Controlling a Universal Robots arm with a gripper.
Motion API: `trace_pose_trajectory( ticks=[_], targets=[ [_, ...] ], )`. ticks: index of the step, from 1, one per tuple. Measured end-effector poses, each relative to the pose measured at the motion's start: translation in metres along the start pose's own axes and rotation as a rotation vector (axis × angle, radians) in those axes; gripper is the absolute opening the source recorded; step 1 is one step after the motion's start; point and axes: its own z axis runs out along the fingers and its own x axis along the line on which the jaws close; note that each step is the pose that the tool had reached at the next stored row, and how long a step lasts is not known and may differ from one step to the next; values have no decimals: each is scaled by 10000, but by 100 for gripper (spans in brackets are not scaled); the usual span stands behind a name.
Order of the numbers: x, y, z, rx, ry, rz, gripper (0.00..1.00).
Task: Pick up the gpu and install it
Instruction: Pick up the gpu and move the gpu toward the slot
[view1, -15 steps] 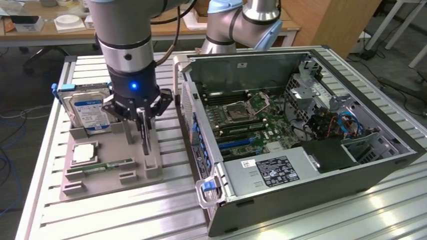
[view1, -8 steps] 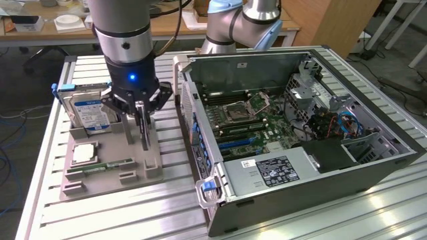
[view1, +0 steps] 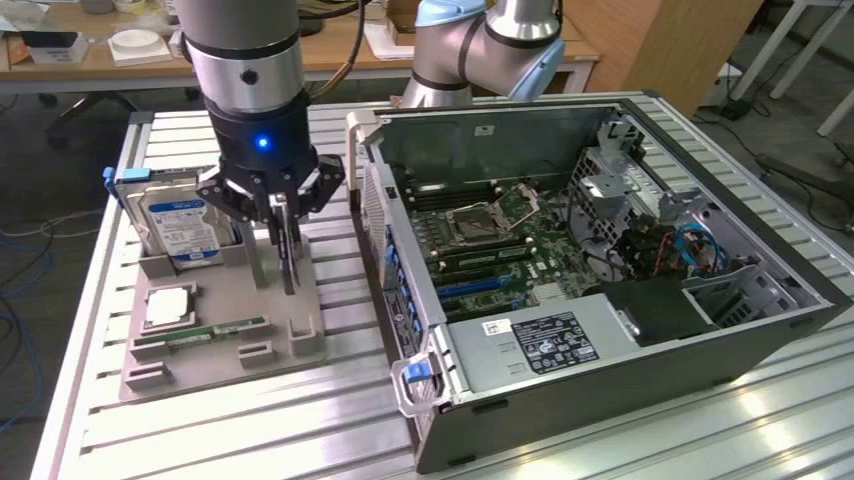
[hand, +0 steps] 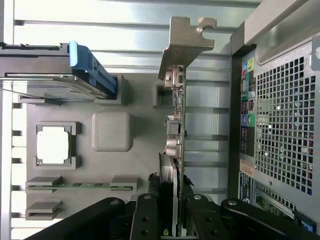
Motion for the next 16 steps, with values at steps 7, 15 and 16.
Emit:
trace_pose_trajectory(
  ticks=[7, 15, 16],
  targets=[
    [-1, 5, -74, -11, 1, -3, 27],
    [-2, 9, -135, -27, 2, -3, 27],
    [-3, 10, -154, -27, 1, -3, 27]
  ],
)
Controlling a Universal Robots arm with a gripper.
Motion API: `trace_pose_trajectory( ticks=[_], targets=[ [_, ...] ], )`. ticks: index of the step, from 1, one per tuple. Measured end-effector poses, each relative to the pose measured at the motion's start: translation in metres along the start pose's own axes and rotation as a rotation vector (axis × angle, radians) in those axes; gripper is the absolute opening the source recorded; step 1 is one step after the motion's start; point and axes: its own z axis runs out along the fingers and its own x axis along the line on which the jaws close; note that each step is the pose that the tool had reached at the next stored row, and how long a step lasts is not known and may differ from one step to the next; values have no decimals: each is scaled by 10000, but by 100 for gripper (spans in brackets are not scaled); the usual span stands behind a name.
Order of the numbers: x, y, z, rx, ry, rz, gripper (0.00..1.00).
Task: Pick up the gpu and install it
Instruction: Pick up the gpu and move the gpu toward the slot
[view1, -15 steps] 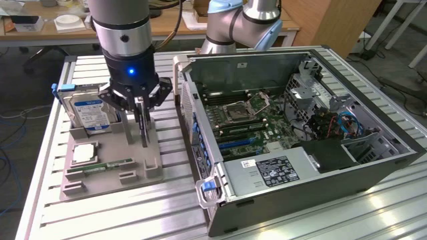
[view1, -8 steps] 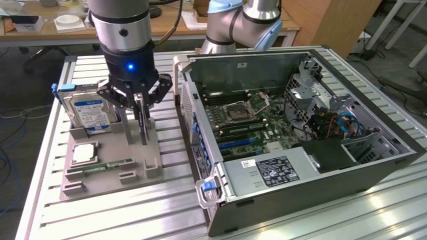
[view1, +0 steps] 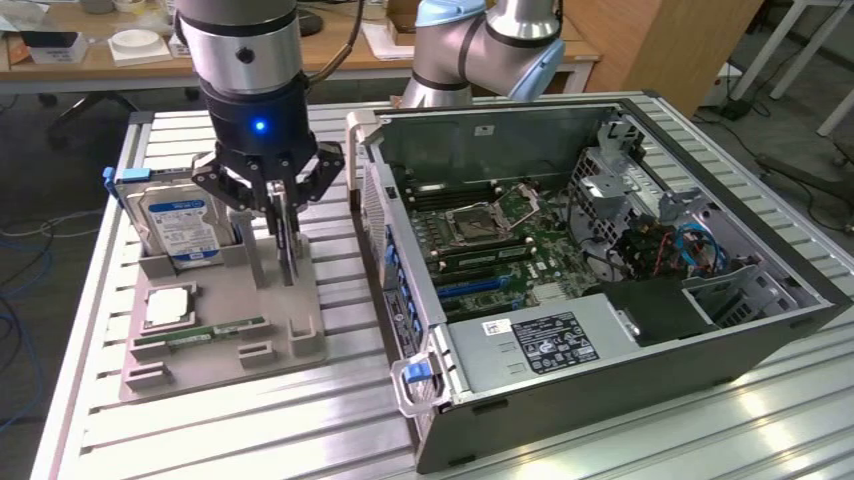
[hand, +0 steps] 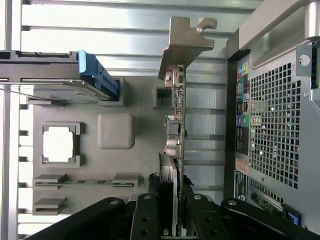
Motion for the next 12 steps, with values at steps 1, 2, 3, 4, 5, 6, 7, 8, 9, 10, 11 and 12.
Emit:
trace_pose_trajectory(
  ticks=[1, 2, 3, 4, 5, 6, 7, 8, 9, 10, 11, 12],
  targets=[
    [0, 1, -17, 0, 0, 0, 27],
    [-1, 3, -36, 0, 1, 0, 27],
    [-1, 4, -57, -1, 0, 0, 27],
    [-1, 6, -82, -5, -1, -1, 27],
    [-2, 8, -109, -6, -1, -1, 27],
    [-2, 9, -135, -7, 0, -1, 27],
    [-2, 11, -160, -8, -1, -1, 27],
    [-3, 13, -188, -8, 0, -1, 27],
    [-3, 15, -216, -9, 0, -1, 27],
    [-4, 16, -243, -8, 0, -1, 27],
    [-4, 18, -269, -9, 0, -1, 27],
    [-4, 20, -297, -10, -1, -1, 27]
  ],
)
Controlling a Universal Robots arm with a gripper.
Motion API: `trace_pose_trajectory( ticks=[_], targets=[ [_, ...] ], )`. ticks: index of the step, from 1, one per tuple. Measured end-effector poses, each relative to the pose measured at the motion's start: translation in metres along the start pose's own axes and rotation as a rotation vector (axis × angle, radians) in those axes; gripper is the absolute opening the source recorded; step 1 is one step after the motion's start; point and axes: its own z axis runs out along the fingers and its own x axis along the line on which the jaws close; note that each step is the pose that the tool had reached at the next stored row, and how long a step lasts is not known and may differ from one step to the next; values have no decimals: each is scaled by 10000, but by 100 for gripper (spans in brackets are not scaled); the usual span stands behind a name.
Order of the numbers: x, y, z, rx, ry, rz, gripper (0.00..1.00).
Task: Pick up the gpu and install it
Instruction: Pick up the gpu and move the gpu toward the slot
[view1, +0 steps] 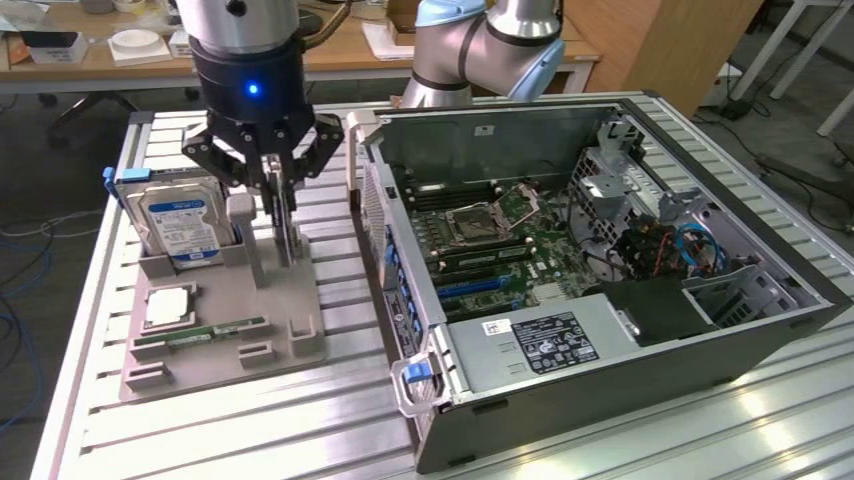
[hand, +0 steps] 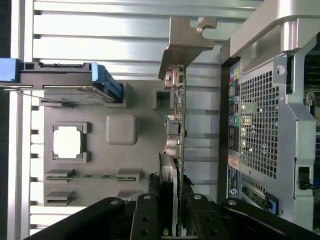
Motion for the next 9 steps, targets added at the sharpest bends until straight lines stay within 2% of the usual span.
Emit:
trace_pose_trajectory(
  ticks=[9],
  targets=[
    [-4, 20, -293, 1, 1, -1, 27]
  ],
)
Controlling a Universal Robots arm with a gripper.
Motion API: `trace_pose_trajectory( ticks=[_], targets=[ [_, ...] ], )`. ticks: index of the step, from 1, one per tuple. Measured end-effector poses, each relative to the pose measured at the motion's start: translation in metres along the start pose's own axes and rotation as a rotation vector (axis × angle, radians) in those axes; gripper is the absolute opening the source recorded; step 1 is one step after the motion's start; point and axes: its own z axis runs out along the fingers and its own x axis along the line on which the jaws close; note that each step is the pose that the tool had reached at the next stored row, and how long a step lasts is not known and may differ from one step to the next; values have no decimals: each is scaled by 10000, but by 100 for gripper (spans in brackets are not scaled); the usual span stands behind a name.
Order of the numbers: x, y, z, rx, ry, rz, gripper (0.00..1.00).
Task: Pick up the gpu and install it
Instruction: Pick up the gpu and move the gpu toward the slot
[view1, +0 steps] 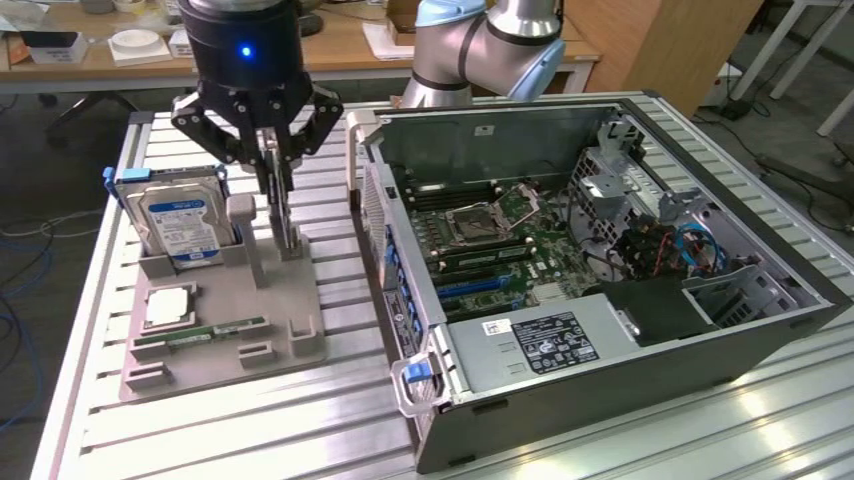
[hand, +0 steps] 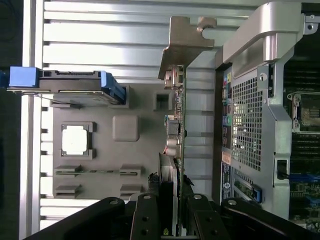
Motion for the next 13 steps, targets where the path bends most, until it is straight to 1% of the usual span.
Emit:
trace_pose_trajectory(
  ticks=[2, 5, 8, 13],
  targets=[
    [-1, 3, -42, 2, 1, -3, 27],
    [-2, 5, -81, 22, 1, -13, 27],
    [-2, 7, -105, 67, 2, -19, 27],
    [-2, 8, -138, 174, 5, -25, 27]
  ],
)
